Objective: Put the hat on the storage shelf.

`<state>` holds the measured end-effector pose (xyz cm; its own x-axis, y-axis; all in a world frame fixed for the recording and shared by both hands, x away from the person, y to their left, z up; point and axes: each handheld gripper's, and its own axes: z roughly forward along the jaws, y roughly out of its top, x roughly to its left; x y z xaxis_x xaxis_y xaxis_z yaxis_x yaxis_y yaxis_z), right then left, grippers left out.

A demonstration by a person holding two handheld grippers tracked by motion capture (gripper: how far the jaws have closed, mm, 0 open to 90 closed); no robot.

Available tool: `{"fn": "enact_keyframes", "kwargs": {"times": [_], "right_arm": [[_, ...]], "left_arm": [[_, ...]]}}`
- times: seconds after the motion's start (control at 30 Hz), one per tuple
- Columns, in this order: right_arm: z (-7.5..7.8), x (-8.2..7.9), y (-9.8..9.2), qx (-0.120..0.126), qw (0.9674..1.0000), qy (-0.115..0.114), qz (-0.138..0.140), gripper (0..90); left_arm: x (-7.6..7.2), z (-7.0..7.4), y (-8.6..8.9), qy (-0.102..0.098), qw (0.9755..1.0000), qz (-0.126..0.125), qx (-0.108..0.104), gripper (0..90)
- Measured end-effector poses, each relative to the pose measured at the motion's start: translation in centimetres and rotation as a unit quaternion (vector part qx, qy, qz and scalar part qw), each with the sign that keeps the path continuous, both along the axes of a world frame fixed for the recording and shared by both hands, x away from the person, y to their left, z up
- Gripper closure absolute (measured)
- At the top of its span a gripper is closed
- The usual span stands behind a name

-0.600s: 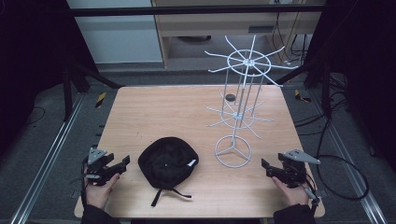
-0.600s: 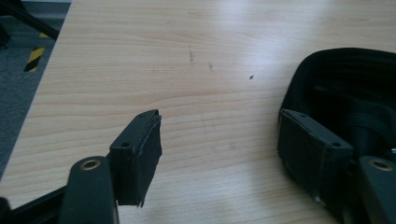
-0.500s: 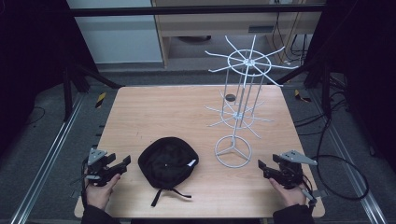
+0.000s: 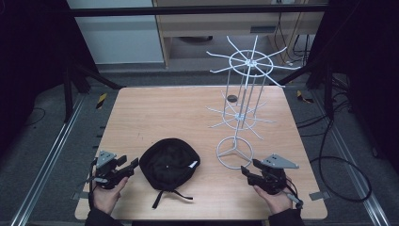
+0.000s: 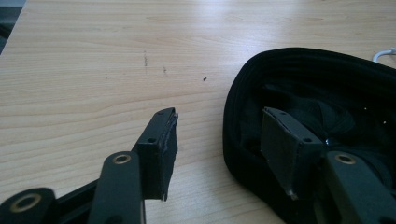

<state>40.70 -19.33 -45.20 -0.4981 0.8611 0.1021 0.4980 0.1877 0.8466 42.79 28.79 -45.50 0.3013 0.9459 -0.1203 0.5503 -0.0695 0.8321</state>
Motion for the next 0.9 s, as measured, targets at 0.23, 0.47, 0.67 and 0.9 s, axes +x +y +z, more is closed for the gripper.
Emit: {"fn": "enact_keyframes", "kwargs": {"times": [0.23,0.47,0.67,0.9], "right_arm": [[0.6,0.4,2.9,0.005,0.9991,-0.008,0.041,42.3],[0.8,1.0,6.2,0.0,0.997,-0.011,0.077,45.2],[0.6,1.9,9.4,-0.013,0.9956,-0.009,0.092,46.8],[1.0,3.5,11.4,-0.006,0.9964,-0.009,0.084,46.6]], "left_arm": [[0.7,-0.2,-0.6,0.004,1.0,-0.002,0.003,47.8],[1.1,-0.6,-1.4,0.009,0.9997,-0.015,0.016,50.0],[1.5,-1.0,-1.8,0.019,0.9991,-0.018,0.034,52.5],[1.9,-1.4,-1.4,0.034,0.9985,-0.013,0.04,59.3]]}}
